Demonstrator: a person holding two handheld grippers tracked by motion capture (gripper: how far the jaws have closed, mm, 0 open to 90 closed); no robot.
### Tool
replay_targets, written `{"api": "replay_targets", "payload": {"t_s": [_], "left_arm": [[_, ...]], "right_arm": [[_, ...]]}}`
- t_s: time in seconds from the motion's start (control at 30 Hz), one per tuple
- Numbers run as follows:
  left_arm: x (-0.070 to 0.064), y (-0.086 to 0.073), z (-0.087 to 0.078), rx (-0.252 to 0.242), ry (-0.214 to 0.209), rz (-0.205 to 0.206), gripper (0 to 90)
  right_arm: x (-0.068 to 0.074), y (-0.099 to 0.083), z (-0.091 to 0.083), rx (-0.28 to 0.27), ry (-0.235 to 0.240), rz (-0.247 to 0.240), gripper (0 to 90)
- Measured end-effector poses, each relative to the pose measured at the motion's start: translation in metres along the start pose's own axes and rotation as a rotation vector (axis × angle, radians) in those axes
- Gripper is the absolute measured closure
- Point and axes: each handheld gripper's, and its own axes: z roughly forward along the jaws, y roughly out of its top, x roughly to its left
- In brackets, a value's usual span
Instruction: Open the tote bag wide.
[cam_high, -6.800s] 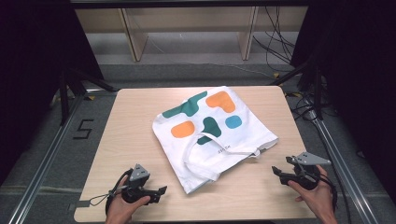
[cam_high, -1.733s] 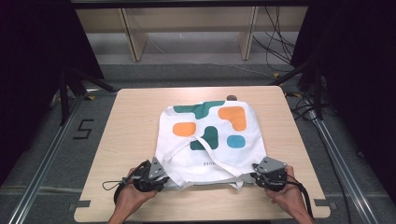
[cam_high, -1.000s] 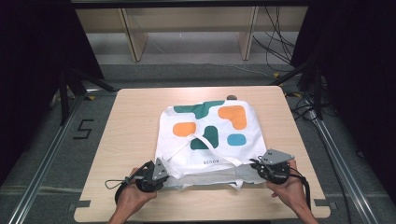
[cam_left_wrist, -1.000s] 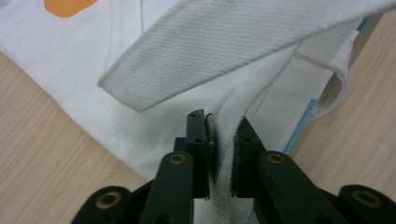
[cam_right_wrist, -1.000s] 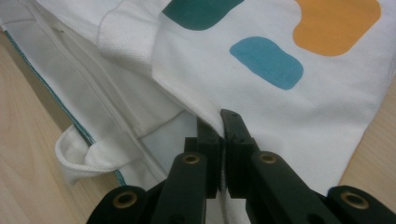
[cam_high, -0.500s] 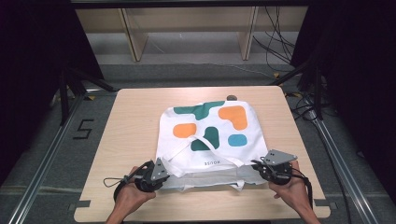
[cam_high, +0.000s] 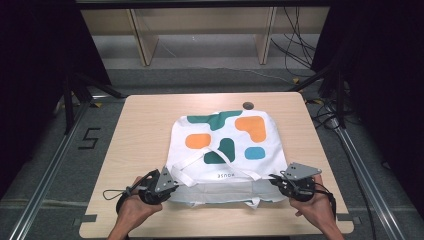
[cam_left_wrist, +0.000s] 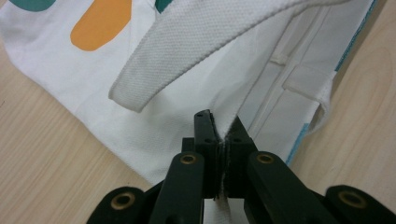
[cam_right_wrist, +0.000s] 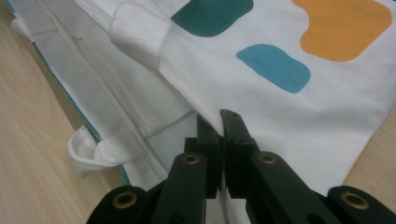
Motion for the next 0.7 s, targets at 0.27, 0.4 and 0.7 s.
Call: {"api": "replay_targets", "payload": {"t_s": [0.27, 0.4, 0.7], "left_arm": [[0.007, 0.017, -0.016, 0.009, -0.021, 0.015, 86.7], [0.02, 0.025, -0.022, 0.027, -0.062, -0.037, 86.7], [0.046, 0.045, -0.044, 0.081, -0.124, 0.013, 87.0]], "right_arm": [[-0.012, 0.017, -0.014, -0.001, 0.037, -0.001, 87.7], [-0.017, 0.029, -0.019, 0.017, 0.089, 0.007, 87.7], [-0.028, 0.068, -0.031, 0.093, 0.189, 0.014, 87.9]]}}
